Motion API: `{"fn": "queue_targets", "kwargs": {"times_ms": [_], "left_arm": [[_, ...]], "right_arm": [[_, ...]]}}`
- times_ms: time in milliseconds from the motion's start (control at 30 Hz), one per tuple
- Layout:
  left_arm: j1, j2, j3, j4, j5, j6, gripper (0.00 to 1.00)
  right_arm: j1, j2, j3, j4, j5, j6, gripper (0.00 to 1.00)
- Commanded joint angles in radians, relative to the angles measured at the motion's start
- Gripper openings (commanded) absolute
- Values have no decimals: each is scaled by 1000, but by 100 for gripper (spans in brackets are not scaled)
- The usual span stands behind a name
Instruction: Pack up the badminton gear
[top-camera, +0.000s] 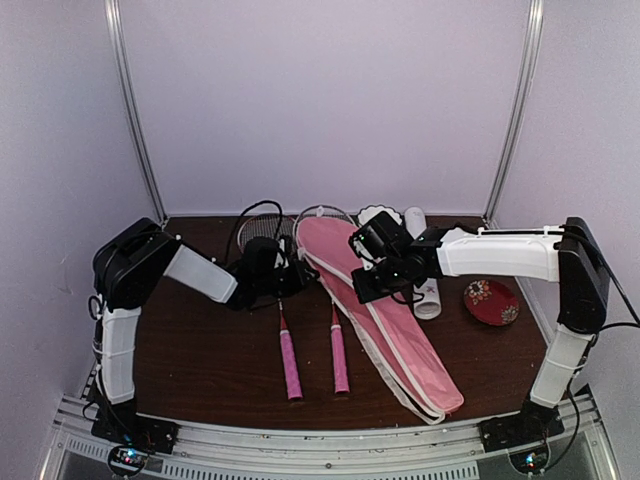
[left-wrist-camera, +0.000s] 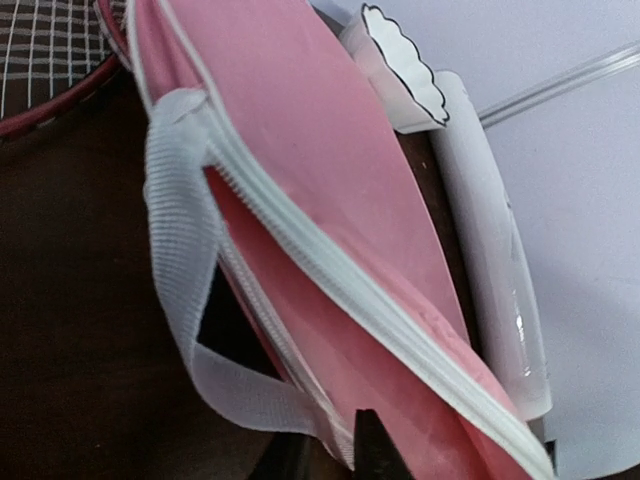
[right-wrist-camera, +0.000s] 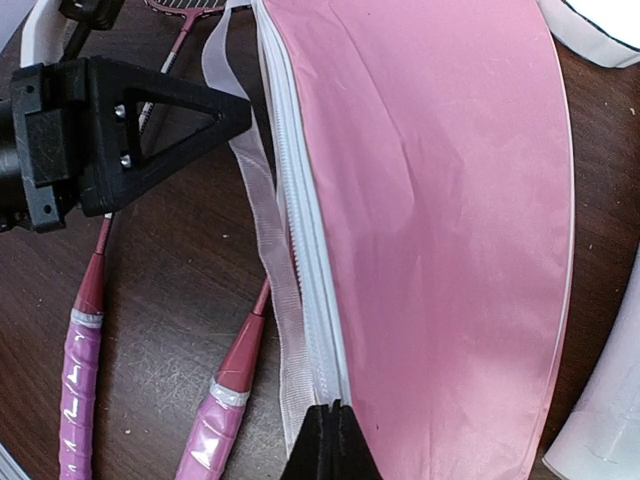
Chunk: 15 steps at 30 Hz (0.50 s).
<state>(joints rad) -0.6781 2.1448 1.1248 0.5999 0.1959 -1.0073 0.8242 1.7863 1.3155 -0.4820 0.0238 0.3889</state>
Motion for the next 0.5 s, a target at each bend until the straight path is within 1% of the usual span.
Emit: {"fn": "queue_targets", "kwargs": {"times_ms": [0, 33, 100, 167, 267, 367, 467], "left_arm": [[-1, -133, -65, 24, -58, 61, 29], [0, -162, -111, 61, -73, 59, 33], [0, -226, -153, 43, -90, 83, 39], [-3, -273, -154, 4, -84, 108, 44], [-12, -284, -137, 21, -21, 86, 51], [-17, -247, -107, 54, 39, 20, 53], [-22, -213, -96, 88, 53, -46, 53]], "right_arm": [[3, 2, 4, 3, 18, -8, 0], [3, -1, 4, 5, 16, -7, 0], [3, -3, 6, 10, 11, -4, 0], [2, -1, 9, 14, 2, -1, 0], [2, -1, 11, 24, -7, 1, 0], [3, -5, 12, 30, -11, -2, 0], [2, -11, 12, 35, -14, -3, 0]]}}
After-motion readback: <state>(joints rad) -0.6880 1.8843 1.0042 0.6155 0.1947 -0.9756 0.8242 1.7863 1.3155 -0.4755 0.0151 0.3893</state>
